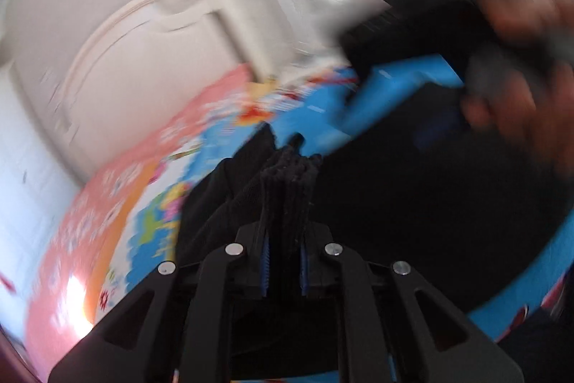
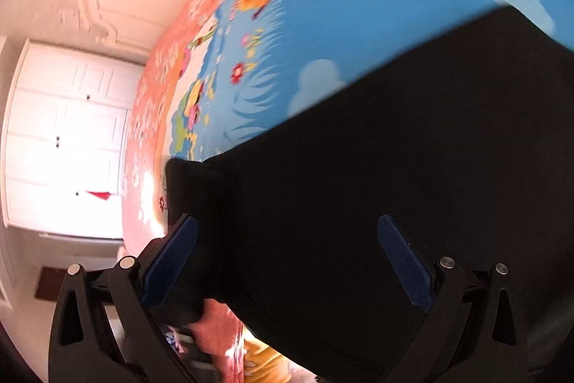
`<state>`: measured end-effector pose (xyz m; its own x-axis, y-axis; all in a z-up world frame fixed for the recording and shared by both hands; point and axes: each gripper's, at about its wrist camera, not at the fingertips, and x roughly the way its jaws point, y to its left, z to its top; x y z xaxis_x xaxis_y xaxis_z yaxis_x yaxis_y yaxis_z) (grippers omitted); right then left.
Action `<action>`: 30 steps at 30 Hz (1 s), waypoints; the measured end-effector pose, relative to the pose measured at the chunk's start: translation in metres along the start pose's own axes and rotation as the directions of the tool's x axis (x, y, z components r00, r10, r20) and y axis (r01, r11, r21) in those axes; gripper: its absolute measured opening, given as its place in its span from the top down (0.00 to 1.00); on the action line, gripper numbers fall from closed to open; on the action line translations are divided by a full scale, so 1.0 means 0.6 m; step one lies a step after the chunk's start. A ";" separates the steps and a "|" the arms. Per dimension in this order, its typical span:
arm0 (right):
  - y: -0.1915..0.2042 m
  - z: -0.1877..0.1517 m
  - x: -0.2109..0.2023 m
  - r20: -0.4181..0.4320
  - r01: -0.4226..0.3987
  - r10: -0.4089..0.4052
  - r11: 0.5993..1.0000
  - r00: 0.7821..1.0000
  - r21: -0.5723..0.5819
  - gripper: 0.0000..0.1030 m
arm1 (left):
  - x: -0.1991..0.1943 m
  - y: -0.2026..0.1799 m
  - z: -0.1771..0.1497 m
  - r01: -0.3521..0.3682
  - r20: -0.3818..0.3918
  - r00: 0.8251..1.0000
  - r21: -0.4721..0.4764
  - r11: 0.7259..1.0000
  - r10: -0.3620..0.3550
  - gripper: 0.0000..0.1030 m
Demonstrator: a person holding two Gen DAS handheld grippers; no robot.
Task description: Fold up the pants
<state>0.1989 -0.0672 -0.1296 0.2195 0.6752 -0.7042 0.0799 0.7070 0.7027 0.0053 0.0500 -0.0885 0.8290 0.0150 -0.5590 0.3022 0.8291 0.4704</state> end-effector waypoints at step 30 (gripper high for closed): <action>0.085 -0.045 0.090 -0.199 0.019 -0.049 0.989 0.979 -0.149 0.70 | -0.022 -0.083 -0.012 0.035 0.116 0.991 0.217 0.975 -0.061 0.89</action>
<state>0.1884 0.0109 -0.1348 0.0173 0.6680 -0.7440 -0.0614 0.7434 0.6660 -0.0241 0.0128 -0.1096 0.8579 -0.1007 -0.5038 0.4259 0.6879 0.5878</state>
